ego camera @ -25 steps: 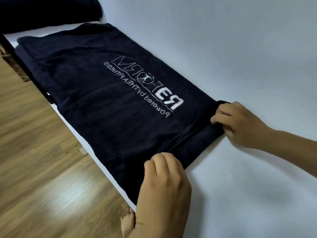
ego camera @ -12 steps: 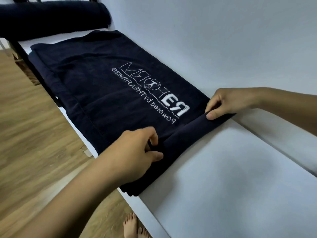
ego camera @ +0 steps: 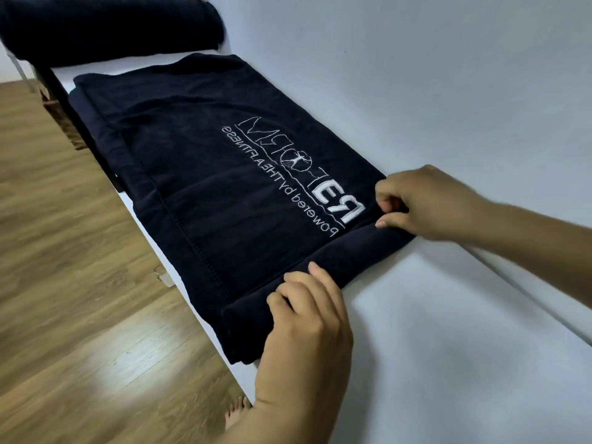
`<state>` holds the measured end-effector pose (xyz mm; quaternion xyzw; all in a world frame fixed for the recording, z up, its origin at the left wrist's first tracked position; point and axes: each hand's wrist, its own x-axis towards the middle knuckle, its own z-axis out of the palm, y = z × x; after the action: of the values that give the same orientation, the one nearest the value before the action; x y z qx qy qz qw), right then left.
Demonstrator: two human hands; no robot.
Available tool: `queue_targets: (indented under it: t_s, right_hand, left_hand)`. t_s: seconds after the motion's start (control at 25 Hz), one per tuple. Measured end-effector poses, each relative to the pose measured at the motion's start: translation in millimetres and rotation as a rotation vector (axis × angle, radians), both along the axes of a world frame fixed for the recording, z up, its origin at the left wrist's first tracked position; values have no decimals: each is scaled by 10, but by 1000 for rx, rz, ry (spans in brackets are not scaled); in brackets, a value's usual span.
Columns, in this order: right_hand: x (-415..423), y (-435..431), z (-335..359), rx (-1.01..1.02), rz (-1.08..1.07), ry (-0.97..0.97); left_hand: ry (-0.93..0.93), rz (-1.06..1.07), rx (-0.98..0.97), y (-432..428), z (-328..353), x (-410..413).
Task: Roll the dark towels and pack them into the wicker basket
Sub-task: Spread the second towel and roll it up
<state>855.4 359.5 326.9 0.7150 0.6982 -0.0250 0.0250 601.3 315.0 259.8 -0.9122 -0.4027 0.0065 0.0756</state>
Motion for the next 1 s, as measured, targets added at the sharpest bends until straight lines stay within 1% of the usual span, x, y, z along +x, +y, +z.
queue_targets:
  t_s: [0.04, 0.08, 0.12, 0.16, 0.2, 0.24, 0.32, 0.4, 0.44, 0.48, 0.52, 0.6, 0.72, 0.84, 0.88, 0.92, 0.96, 1.0]
  right_hand:
    - [-28, -130, -128, 163, 115, -19]
    - [-27, -279, -267, 324, 216, -31]
    - [4, -436, -396, 432, 276, -29]
    - [61, -583, -504, 460, 297, -26]
    - [119, -691, -580, 434, 295, -24]
    - [170, -753, -621, 396, 299, -26]
    - [264, -714, -596, 348, 315, -10]
    - [299, -506, -466, 241, 304, 63]
    - [289, -370, -389, 158, 283, 110]
    - [275, -244, -331, 83, 263, 140]
    - [271, -139, -307, 36, 245, 145]
    - [242, 48, -303, 25, 193, 135]
    - [134, 301, -311, 49, 58, 199]
    - [103, 474, -300, 95, 19, 298]
    - [90, 511, -290, 112, 22, 307]
    - [78, 554, -280, 132, 31, 298]
    - [68, 606, -277, 143, 43, 274]
    - [65, 658, -278, 147, 54, 253]
  left_hand:
    - [8, 40, -40, 11, -10, 30]
    - [19, 48, -41, 34, -31, 56]
    - [41, 57, -57, 53, -27, 72]
    - [62, 69, -89, 77, -28, 79]
    - [82, 77, -136, 100, -20, 74]
    - [82, 55, -136, 113, -43, 61]
    - [82, 23, -89, 117, -42, 65]
    - [97, -8, -58, 186, 36, 52]
    - [74, -25, -39, 240, 83, 37]
    - [9, -45, 11, 296, 121, 17]
    - [-86, -64, 14, 362, 151, 3]
    - [-238, -88, -72, 496, 278, -58]
    - [-221, -47, -145, 735, 403, -144]
    - [-255, 15, -344, 1036, 436, -161]
    - [-254, 47, -334, 1086, 460, -158]
    - [-230, 59, -239, 1100, 444, -131]
    - [-225, 40, -99, 1075, 425, -85]
    - [-245, 24, -6, 1005, 417, -16]
